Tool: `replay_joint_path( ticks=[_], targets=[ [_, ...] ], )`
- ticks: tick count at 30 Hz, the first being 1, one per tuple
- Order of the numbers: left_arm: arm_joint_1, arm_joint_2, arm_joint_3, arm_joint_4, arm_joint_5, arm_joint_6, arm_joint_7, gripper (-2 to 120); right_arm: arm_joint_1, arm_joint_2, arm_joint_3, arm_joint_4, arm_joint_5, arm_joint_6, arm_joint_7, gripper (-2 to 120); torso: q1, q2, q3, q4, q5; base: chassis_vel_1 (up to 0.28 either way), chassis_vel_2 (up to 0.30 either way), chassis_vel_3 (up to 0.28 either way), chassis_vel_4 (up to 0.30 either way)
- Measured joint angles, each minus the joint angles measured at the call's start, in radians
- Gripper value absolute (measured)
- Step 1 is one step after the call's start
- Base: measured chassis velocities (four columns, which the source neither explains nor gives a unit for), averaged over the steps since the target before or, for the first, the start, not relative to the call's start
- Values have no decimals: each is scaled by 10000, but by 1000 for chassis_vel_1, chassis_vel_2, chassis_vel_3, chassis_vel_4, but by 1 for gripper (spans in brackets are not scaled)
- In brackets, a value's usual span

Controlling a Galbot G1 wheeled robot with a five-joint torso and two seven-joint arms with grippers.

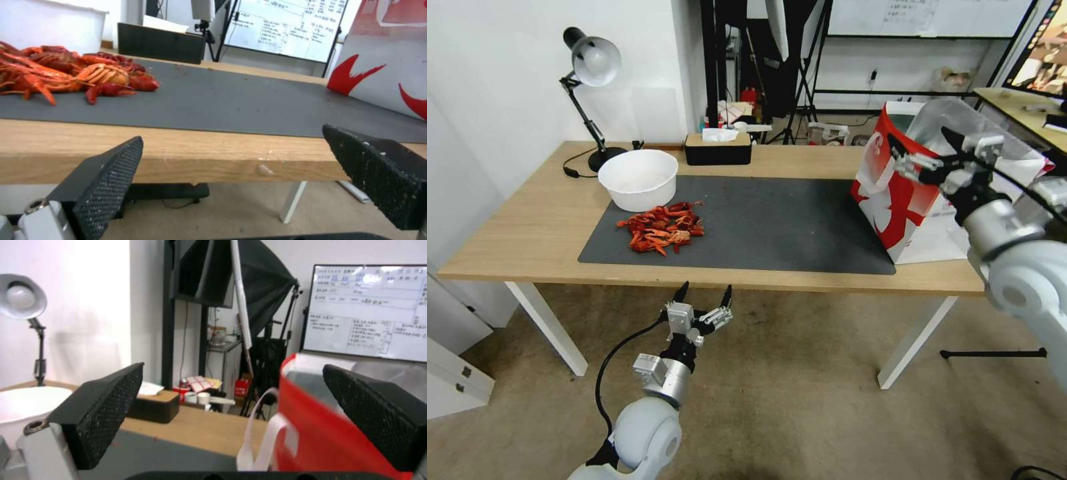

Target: Close the takeout container lid, then place the container into the takeout bag.

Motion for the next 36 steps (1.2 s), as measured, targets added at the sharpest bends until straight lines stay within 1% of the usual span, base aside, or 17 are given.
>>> replay_joint_path(
  ticks=[5,7,9,11,12,15,16,18,19,22,23,26,36],
  targets=[
    [306,-120,-328,-160,129,-140,-44,100,-489,373,-207,47,-543,307,-15,100,0,0,0,3,1,0,0,0,0],
    [467,-191,-499,-283,233,-190,-63,100,-1066,699,-191,135,-969,459,3,100,0,0,0,4,0,0,0,0,0],
    [472,-193,-504,-286,237,-193,-63,100,-1098,716,-186,140,-987,467,5,100,0,0,0,4,0,0,0,0,0],
    [551,-243,-554,-307,345,-295,-78,100,-2326,1488,102,302,-1719,849,9,100,0,0,0,-3,-1,0,0,0,0],
    [551,-243,-554,-307,345,-295,-78,100,-2326,1488,102,302,-1719,849,9,100,0,0,0,-3,-1,0,0,0,0],
    [594,-260,-556,-292,437,-380,-92,100,-3392,2443,299,323,-2493,1431,-67,100,0,0,0,0,-2,0,0,0,0],
    [594,-260,-556,-292,437,-380,-92,100,-3392,2443,299,323,-2493,1431,-67,100,0,0,0,0,-2,0,0,0,0],
    [631,-248,-555,-282,447,-412,-86,100,-4089,3178,328,251,-3057,1937,-113,100,-1,-1,0,-1,0,0,0,0,0],
    [631,-248,-555,-282,447,-412,-86,100,-4089,3178,328,251,-3057,1937,-113,100,-1,-1,0,-1,0,0,0,0,0],
    [694,-229,-571,-255,474,-453,-73,100,-4875,4083,267,160,-3749,2482,-120,100,-1,-2,0,-2,-1,0,0,0,0],
    [694,-229,-571,-255,474,-453,-73,100,-4875,4083,267,160,-3749,2482,-120,100,-1,-2,0,-2,-1,0,0,0,0],
    [764,-212,-601,-199,521,-529,-18,100,-5272,4560,121,-23,-4317,2873,-122,100,-1,-2,0,1,0,0,0,0,0],
    [936,-152,-818,-125,605,-818,85,100,-5640,5183,-264,-448,-4861,3258,-118,100,0,-2,1,1,0,0,0,0,0]
  ],
)
